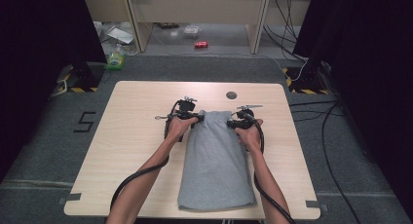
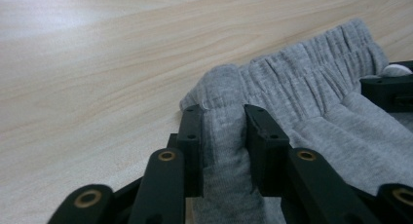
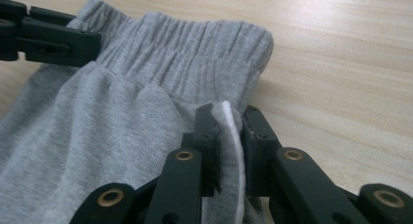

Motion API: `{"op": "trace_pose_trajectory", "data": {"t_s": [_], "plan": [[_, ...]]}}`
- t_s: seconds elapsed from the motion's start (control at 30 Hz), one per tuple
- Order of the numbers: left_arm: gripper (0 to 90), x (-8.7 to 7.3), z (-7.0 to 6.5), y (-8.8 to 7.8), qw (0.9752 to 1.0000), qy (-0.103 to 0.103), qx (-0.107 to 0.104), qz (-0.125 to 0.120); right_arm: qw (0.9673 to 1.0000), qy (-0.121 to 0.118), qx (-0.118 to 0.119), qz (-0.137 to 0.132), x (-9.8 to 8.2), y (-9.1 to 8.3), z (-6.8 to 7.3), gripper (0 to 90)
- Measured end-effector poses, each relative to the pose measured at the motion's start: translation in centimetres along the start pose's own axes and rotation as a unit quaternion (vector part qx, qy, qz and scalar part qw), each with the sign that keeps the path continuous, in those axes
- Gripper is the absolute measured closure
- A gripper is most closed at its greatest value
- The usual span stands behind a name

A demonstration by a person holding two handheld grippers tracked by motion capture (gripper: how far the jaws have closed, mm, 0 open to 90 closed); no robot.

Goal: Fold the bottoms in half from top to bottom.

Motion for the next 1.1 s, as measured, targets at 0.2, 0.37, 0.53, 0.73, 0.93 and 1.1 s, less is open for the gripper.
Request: {"op": "trace_pose_trajectory", "data": {"t_s": [0.2, 0.37, 0.53, 0.73, 0.93, 1.1], "plan": [[71.5, 0.5, -0.1, -0.8, 0.9999, 0.000, -0.006, -0.009, 0.9998, 0.003, 0.016, -0.014, 0.3, -0.5, 0.3, 81.0], [71.5, 0.9, 0.0, -1.6, 0.9998, 0.002, -0.010, -0.014, 0.9994, 0.003, 0.024, -0.025, 0.6, -0.8, 0.7, 81.2], [71.5, 1.5, -0.2, -2.6, 0.9996, 0.001, -0.018, -0.022, 0.9987, 0.000, 0.034, -0.038, 1.2, -1.8, 1.3, 81.4], [71.6, 2.0, -0.5, -3.7, 0.9992, 0.007, -0.023, -0.032, 0.9977, -0.006, 0.043, -0.053, 1.9, -2.8, 2.0, 81.6], [71.6, 2.5, -0.9, -4.9, 0.9984, 0.012, -0.030, -0.046, 0.9963, -0.008, 0.054, -0.066, 2.2, -3.7, 2.4, 81.7], [71.7, 2.9, -1.4, -5.8, 0.9977, 0.020, -0.034, -0.055, 0.9953, -0.008, 0.060, -0.075, 2.3, -4.4, 2.6, 81.8]]}}
Point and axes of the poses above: each handheld gripper's, and its own axes: y roughly forward along the jaws, x roughly out of its top, z roughly to its left, the point moved 9 cm from there along y, roughly forward along the jaws, and after that the axes turned 11 degrees about x, right-handed, at the moved point
